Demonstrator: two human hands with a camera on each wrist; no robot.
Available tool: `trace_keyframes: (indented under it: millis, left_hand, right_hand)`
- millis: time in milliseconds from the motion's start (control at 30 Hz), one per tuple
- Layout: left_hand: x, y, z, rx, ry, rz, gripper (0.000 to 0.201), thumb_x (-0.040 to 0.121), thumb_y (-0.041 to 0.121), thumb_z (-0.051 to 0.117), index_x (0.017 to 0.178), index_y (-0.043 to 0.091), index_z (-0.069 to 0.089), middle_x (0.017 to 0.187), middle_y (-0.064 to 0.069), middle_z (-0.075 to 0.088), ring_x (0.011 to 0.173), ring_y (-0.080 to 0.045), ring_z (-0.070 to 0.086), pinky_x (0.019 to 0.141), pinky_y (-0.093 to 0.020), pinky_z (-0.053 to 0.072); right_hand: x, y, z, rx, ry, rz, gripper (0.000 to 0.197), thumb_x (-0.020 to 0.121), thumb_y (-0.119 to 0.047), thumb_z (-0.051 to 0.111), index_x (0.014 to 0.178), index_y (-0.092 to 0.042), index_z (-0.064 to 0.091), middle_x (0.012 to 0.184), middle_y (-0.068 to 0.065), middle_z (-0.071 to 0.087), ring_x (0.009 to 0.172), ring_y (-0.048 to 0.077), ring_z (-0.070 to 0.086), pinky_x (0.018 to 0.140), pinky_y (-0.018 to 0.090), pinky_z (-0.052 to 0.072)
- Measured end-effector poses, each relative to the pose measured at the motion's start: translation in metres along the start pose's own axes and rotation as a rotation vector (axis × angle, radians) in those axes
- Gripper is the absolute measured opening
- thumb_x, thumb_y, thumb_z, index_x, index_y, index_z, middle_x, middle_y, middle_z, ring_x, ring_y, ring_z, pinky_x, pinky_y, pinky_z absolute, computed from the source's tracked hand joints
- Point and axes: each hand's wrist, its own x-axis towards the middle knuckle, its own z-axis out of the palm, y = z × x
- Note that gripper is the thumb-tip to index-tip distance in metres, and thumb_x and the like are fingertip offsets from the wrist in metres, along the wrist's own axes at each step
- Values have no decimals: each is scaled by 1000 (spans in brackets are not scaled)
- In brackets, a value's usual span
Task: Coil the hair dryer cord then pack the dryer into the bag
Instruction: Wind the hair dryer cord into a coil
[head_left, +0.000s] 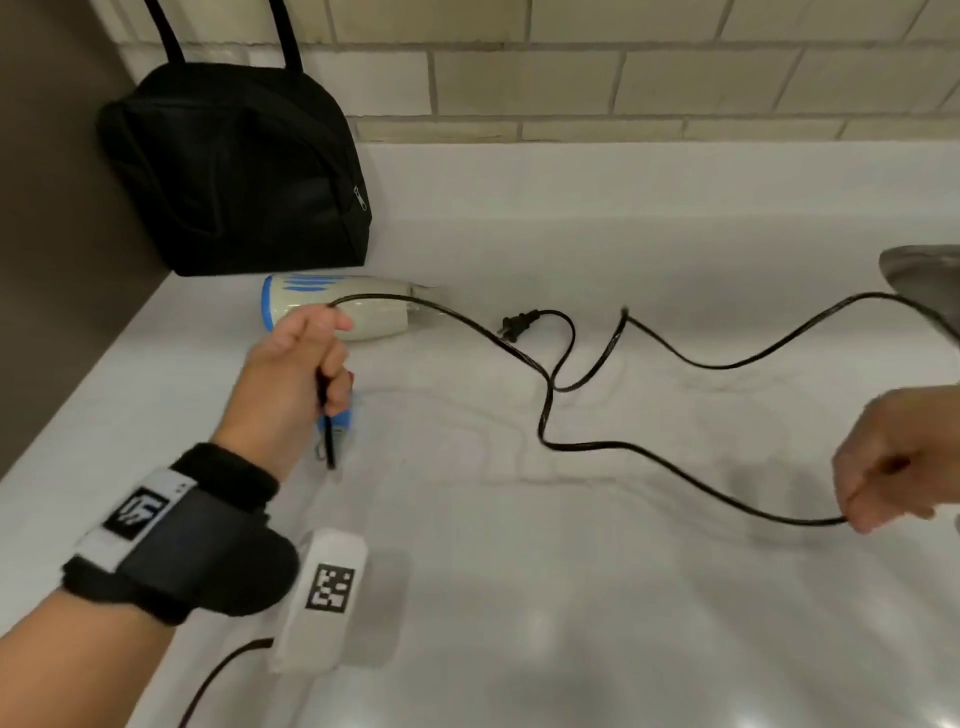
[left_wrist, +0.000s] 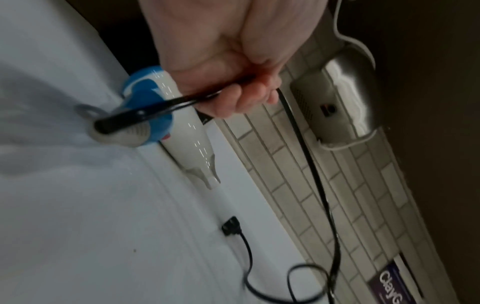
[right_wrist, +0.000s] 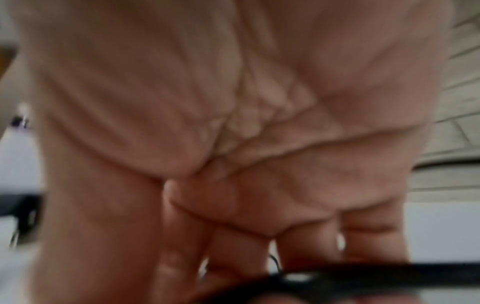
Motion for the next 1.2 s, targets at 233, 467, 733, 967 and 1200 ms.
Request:
trace_keyframes:
  millis: [233,467,733,967,1200]
  left_hand:
    - [-34,-6,-29,79,-228,84,29,66,55,65,65,26,66,44,11,37,42,-4,31,43,-12,32]
    - [-39,-13,-19,154,-301,78,46,48,71,67,67,29,66,44,9,39,45,-4,34,46,-13,32]
    - [-29,-2,0,126,-273,76,17,75,42,50,74,37,67,46,11,41,45,-9,36,47,-18,33]
    - [-24,0,5,33,-300,13,25,79,33,44,75,36,69,46,11,42,43,-7,36,45,-20,30]
    - [-27,1,9,69,-441,57,41,55,67,66,83,37,70,48,12,44,44,-5,38,44,-17,32]
  right_hand:
    - [27,118,-20,553,885,490,15,83,-26,49,75,-18,58,50,-2,65,44,14,54,51,25,39]
    - [55,20,-26,840,957,284,27,94,-19,37,70,-20,48,62,5,65,45,14,61,49,26,44]
    - [40,-12,-18,-17,175,338,97,59,-89,29,109,-12,62,115,3,65,111,22,55,97,26,39]
    - [-21,-53,-13,728,510,-316,63,28,-76,72,66,-26,75,66,7,74,65,21,71,56,16,54]
    - [63,-135,-15,-43,1019,-457,66,80,-47,47,137,-17,32,141,12,38,131,24,32,109,26,21]
